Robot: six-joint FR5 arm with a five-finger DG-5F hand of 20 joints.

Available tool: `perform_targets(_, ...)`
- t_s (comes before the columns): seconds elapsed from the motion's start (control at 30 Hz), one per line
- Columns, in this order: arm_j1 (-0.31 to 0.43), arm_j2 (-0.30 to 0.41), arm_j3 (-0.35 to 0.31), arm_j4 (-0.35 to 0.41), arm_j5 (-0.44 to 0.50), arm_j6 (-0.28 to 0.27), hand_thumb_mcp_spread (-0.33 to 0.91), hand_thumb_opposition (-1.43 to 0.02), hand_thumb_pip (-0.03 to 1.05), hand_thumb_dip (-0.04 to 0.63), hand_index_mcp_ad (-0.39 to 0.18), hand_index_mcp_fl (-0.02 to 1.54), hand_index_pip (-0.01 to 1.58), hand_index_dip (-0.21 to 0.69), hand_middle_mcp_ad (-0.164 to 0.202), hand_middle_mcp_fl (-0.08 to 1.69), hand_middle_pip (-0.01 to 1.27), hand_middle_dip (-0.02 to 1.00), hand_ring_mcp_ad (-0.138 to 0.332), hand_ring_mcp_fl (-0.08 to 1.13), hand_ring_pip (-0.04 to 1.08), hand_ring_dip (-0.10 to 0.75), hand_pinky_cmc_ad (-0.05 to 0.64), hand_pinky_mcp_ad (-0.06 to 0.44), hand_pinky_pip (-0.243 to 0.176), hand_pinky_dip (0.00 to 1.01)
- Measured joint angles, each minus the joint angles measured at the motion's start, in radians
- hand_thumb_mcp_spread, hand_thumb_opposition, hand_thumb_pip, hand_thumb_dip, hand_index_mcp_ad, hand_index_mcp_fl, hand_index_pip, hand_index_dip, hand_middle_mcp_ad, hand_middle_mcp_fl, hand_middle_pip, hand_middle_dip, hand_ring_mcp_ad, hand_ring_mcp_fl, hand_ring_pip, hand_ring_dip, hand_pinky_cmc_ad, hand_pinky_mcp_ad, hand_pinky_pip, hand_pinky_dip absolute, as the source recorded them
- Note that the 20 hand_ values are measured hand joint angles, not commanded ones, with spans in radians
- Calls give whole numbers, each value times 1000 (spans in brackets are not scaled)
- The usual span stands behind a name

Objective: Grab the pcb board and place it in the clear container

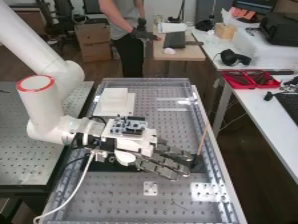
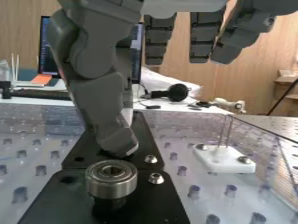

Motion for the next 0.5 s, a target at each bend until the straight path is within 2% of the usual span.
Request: perform_targets(0.5,-2,34,-5,4,-11,17,770,-881,443,269,-208,517,1422,157,-5,5,136,126,182,26,99,28,291,150,-89,182)
